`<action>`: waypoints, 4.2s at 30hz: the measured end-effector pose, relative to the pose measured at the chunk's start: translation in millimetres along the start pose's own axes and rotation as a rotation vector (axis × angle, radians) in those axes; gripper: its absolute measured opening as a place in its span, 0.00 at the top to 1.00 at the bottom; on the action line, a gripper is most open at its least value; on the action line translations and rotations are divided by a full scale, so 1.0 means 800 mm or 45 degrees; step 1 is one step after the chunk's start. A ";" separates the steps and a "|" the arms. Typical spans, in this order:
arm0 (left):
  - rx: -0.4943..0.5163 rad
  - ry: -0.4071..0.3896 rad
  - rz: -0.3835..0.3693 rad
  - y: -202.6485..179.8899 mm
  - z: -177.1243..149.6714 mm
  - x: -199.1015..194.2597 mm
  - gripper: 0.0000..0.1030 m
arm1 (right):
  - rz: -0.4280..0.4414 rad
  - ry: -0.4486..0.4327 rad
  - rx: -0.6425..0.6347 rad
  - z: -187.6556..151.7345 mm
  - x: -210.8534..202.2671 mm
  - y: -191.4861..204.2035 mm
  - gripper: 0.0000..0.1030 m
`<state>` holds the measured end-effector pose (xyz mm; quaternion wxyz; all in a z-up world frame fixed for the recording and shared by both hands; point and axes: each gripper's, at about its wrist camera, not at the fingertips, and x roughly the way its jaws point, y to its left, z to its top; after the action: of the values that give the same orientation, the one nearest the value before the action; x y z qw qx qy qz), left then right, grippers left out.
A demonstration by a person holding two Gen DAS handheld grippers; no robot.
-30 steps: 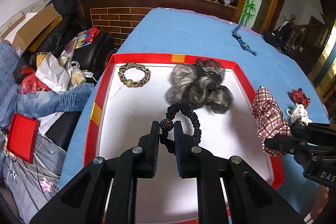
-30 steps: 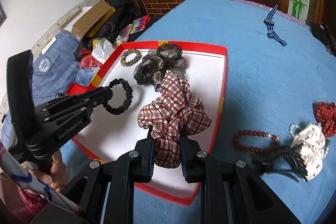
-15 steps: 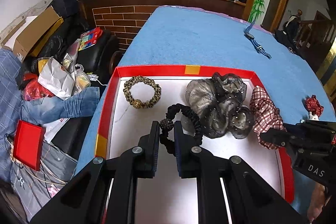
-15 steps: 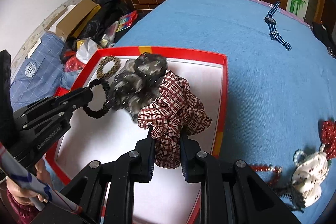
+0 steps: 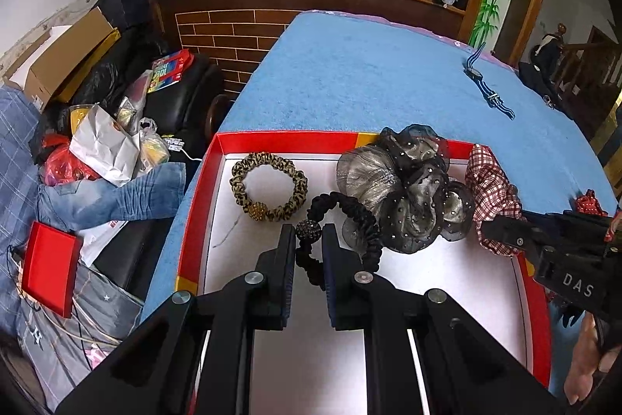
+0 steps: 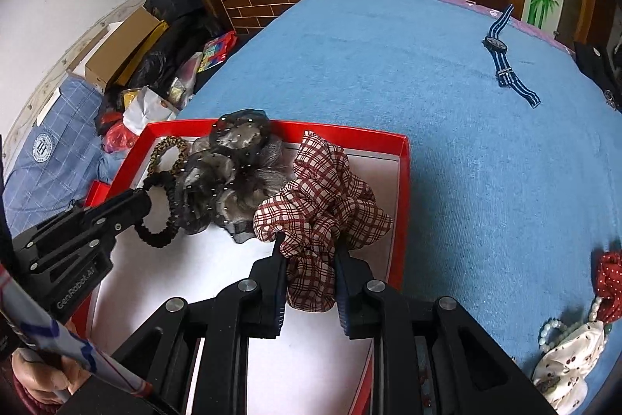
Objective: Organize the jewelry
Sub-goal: 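Carry the black band and plaid scrunchie into the tray and release both, then move both open grippers toward the claw clip and white scrunchie, then grasp the black claw clip with left gripper while right gripper grasps white polka-dot scrunchie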
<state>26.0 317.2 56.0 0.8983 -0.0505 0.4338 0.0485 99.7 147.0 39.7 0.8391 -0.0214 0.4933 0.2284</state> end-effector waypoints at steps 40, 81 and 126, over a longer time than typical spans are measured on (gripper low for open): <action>0.146 -0.131 -0.041 -0.085 -0.019 -0.077 0.63 | 0.091 -0.144 0.144 -0.059 -0.122 -0.064 0.56; 0.667 0.218 -0.681 -0.356 -0.112 -0.044 0.39 | 0.054 -0.282 0.690 -0.210 -0.217 -0.309 0.52; 0.425 -0.011 -0.558 -0.263 -0.091 -0.096 0.74 | -0.080 -0.313 0.499 -0.176 -0.211 -0.247 0.95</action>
<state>-50.7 96.2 81.7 0.8849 0.0058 0.4108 -0.2192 -4.5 -127.6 71.4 0.8877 0.1545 0.4213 0.1029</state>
